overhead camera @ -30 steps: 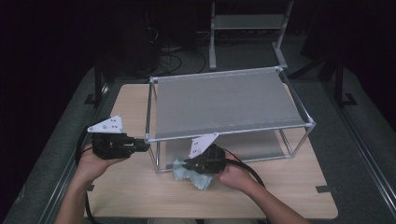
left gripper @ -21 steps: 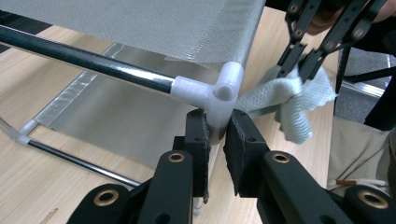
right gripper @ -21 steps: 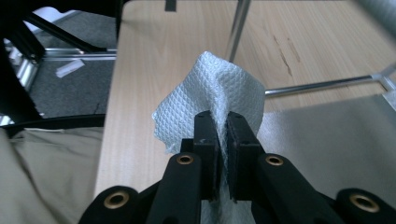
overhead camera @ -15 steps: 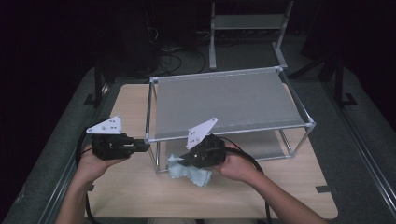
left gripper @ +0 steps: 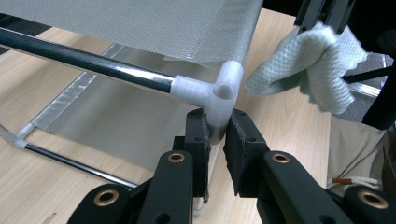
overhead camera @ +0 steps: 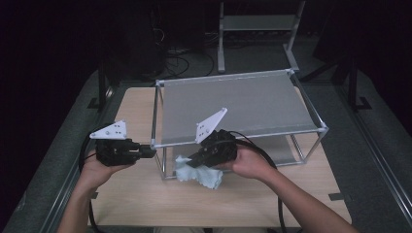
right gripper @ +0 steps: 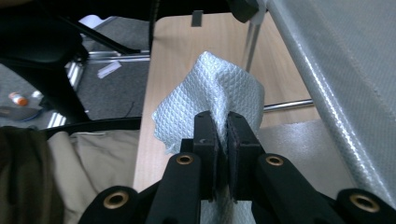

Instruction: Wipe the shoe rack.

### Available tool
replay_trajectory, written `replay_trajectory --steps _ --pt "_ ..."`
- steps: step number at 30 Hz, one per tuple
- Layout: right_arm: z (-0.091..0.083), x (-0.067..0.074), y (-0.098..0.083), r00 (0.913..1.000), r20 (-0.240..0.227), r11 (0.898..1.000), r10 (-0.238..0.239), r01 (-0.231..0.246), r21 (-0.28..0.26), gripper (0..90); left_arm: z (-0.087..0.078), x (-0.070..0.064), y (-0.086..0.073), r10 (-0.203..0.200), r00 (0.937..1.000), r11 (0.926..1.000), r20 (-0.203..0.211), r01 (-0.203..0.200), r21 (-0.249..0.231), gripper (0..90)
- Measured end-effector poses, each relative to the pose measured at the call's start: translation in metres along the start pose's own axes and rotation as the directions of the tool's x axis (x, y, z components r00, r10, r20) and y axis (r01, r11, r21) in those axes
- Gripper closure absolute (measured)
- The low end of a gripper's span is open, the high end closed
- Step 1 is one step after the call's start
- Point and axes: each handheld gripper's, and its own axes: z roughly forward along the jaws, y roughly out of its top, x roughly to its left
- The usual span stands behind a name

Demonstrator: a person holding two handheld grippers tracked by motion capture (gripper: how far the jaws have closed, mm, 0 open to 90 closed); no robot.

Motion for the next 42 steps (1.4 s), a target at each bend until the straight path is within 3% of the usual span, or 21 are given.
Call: replay_trajectory --steps 4,11,17,24,25,30,34,42 --pt "-0.011 -0.001 0.011 0.9992 -0.041 1.000 -0.003 0.003 -0.006 83.2 0.000 0.000 0.001 0.006 1.0000 1.0000 0.002 -0.006 0.007 79.0" --pt "-0.029 -0.003 0.031 0.9984 -0.053 1.000 -0.021 0.020 -0.015 83.1 -0.001 0.000 0.002 0.023 0.9997 0.9996 0.012 -0.023 0.018 79.1" --pt "-0.048 -0.007 0.051 0.9985 -0.044 0.999 -0.032 0.031 -0.025 83.2 -0.001 -0.001 0.002 0.027 0.9994 0.9994 0.022 -0.027 0.022 79.2" --pt "-0.064 -0.020 0.072 0.9985 0.000 0.998 -0.055 0.055 -0.009 83.2 -0.002 -0.004 0.004 0.043 0.9986 0.9980 0.030 -0.045 0.044 79.2" --pt "-0.064 -0.020 0.072 0.9985 0.000 0.998 -0.055 0.055 -0.009 83.2 -0.002 -0.004 0.004 0.043 0.9986 0.9980 0.030 -0.045 0.044 79.2" --pt "-0.045 -0.049 0.067 0.9985 0.036 0.996 -0.041 0.038 0.077 83.2 -0.003 -0.007 0.003 0.047 0.9982 0.9979 0.037 -0.048 0.043 79.2" --pt "-0.028 -0.062 0.055 0.9995 0.031 0.993 -0.009 0.005 0.119 83.2 -0.003 -0.005 0.001 0.048 0.9980 0.9983 0.041 -0.049 0.031 79.2" --pt "-0.016 -0.060 0.048 1.0000 0.007 0.988 0.004 -0.005 0.157 83.7 -0.008 -0.006 -0.004 0.043 0.9990 0.9990 0.012 -0.043 0.015 79.5"
